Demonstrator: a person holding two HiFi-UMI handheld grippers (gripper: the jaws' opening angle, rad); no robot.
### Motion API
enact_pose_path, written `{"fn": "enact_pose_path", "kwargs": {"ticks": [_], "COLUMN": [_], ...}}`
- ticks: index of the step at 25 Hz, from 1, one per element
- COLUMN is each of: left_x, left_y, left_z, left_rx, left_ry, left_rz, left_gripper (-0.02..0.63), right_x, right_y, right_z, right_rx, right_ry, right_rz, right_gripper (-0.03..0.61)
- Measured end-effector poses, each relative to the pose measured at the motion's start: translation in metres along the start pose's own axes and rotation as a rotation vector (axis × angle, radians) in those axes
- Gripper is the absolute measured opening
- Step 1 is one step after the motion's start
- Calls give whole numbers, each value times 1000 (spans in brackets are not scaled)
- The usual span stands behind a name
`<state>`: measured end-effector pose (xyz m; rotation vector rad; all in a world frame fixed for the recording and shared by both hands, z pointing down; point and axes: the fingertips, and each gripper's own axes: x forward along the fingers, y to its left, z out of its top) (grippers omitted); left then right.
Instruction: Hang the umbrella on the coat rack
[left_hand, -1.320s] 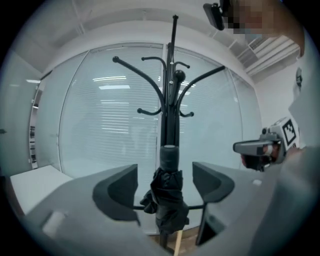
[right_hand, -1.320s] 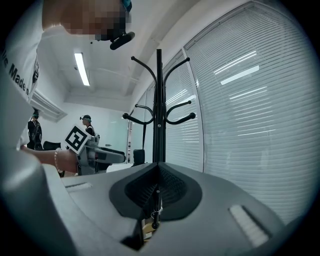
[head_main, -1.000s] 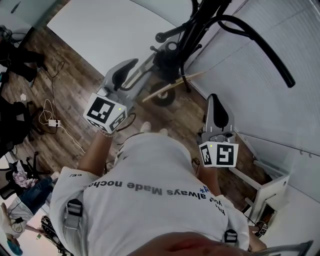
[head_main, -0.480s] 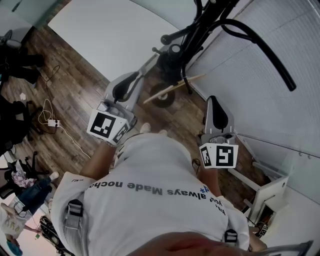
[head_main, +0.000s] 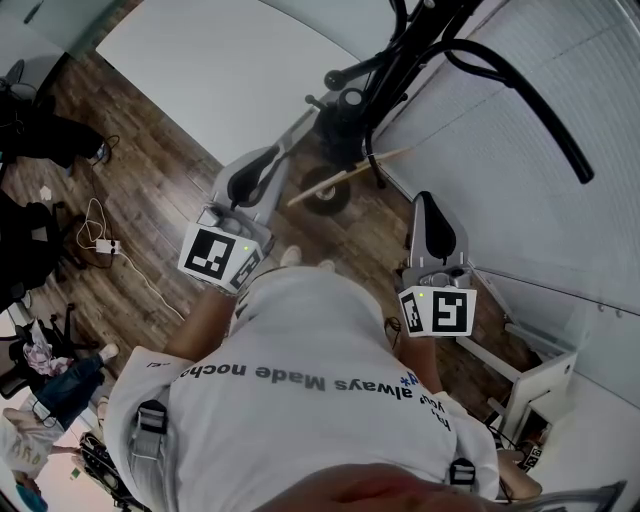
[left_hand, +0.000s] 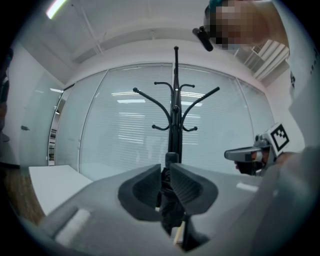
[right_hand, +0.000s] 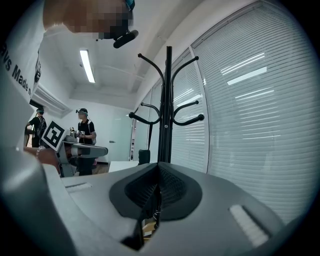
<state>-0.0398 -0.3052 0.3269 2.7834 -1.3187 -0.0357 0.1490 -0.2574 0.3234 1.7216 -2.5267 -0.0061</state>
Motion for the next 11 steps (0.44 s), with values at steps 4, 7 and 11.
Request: {"fn": "enact_pose_path", "kwargs": {"ticks": [4,7,11], "left_x": [1,6,10], "left_y": [1,1,3], "left_z": [2,2,-2], "left_rx": [-2,-2,-3], "left_ry": [-1,0,2], "left_rz": [-2,0,0], "left_gripper": [55,55,55], "right_x": [1,4,7], "right_y": [-1,-5,-8], "right_z": [1,0,-4], "right_rx": [1,2,4], "right_ry": [1,2,2], "right_rz": [1,0,-1], "right_gripper": [2,2,2]}}
